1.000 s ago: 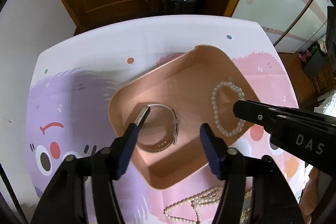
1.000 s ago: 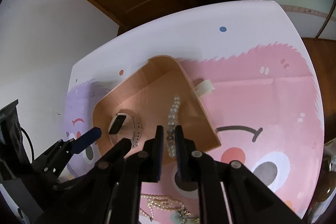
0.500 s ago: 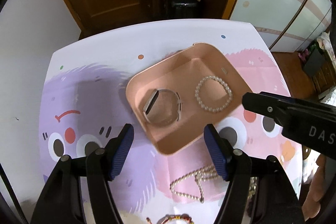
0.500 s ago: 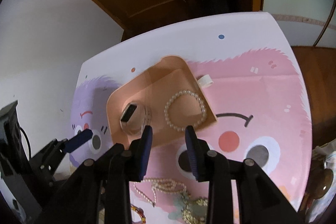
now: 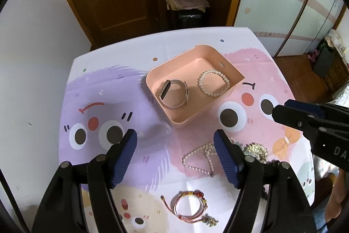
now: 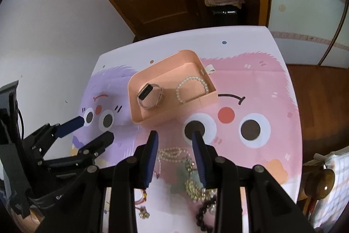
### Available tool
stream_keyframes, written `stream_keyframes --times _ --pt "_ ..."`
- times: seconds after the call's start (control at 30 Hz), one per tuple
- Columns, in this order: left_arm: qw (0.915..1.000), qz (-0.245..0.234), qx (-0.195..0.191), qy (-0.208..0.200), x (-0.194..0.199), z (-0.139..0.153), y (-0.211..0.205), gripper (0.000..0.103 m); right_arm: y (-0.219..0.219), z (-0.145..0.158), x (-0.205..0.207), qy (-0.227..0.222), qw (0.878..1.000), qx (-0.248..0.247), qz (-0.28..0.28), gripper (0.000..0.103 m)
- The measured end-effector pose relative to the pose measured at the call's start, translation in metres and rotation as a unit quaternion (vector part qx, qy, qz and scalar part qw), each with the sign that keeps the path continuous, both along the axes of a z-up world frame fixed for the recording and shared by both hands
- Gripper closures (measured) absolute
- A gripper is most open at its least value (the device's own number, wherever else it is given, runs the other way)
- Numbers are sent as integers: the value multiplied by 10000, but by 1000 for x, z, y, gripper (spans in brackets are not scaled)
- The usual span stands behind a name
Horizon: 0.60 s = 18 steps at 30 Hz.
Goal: Organize jewelry
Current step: 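Lift both open tools out of the pink box and back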
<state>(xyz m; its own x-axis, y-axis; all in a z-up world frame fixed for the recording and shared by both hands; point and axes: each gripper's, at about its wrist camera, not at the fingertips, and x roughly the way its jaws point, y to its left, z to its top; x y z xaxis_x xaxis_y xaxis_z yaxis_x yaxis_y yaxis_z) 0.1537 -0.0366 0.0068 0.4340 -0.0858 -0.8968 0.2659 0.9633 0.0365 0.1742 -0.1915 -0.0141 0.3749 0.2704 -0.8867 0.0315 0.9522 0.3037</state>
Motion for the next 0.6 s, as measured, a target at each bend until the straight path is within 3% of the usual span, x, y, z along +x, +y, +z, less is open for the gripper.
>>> stream_keyframes --times 0.33,0.6 --pt "9995 50 -46 -314 -50 16 11 32 7 12 -52 -295 9995 -123 59 70" --pt "9987 163 -110 -465 -79 13 21 32 8 5 -82 -359 9992 -177 44 71"
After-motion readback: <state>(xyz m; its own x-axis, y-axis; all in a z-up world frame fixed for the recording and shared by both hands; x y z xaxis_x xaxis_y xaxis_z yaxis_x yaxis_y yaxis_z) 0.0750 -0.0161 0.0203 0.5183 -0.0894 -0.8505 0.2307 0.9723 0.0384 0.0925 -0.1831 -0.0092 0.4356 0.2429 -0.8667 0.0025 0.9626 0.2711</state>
